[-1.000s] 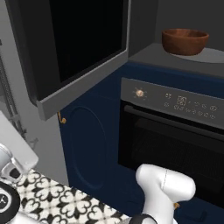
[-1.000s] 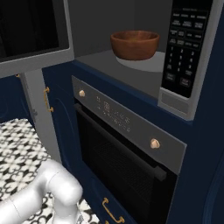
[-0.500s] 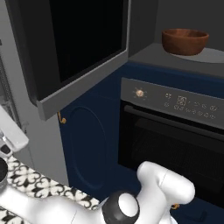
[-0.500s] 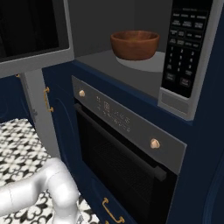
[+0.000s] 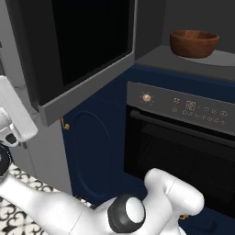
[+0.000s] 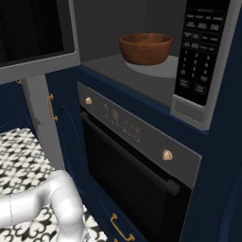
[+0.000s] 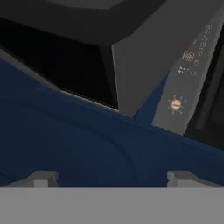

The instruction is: Pick the lime from the sink and place it in the bowl. Then pick the bowl and place it in the microwave. Then close the microwave door and press the start button.

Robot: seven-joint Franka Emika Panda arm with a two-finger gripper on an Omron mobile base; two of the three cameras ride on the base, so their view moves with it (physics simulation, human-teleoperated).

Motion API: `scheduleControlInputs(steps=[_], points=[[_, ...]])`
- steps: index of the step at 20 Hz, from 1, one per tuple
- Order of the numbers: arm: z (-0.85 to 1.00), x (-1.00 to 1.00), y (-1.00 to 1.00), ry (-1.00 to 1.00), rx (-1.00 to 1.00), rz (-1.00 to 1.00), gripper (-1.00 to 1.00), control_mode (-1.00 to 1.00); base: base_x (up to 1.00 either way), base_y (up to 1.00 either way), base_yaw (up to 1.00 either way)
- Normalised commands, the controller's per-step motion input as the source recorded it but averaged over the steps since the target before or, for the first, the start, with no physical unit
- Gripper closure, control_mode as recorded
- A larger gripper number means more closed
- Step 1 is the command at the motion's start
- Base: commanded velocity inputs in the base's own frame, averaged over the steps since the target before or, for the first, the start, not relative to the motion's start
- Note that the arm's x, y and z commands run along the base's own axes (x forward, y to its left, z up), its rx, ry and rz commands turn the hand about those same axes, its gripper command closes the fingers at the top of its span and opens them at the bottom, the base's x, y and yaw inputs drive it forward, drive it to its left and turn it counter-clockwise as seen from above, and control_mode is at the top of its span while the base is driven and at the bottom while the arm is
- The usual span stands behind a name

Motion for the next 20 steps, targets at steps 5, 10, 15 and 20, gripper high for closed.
scheduleControlInputs(steps=[5, 10, 15, 20], points=[[0.33, -0.15, -0.92, -0.29, 0.22, 0.0, -1.0, -1.0, 0.0, 0.0, 0.0], [0.16, -0.78, -1.0, -0.38, 0.26, 0.0, -1.0, -1.0, 0.0, 0.0, 0.0], [0.22, -0.9, -0.97, -0.38, 0.26, -0.02, -1.0, -1.0, 0.0, 0.0, 0.0], [-0.02, -0.01, -1.0, -0.09, 0.26, 0.0, -1.0, -1.0, 0.0, 0.0, 0.0]])
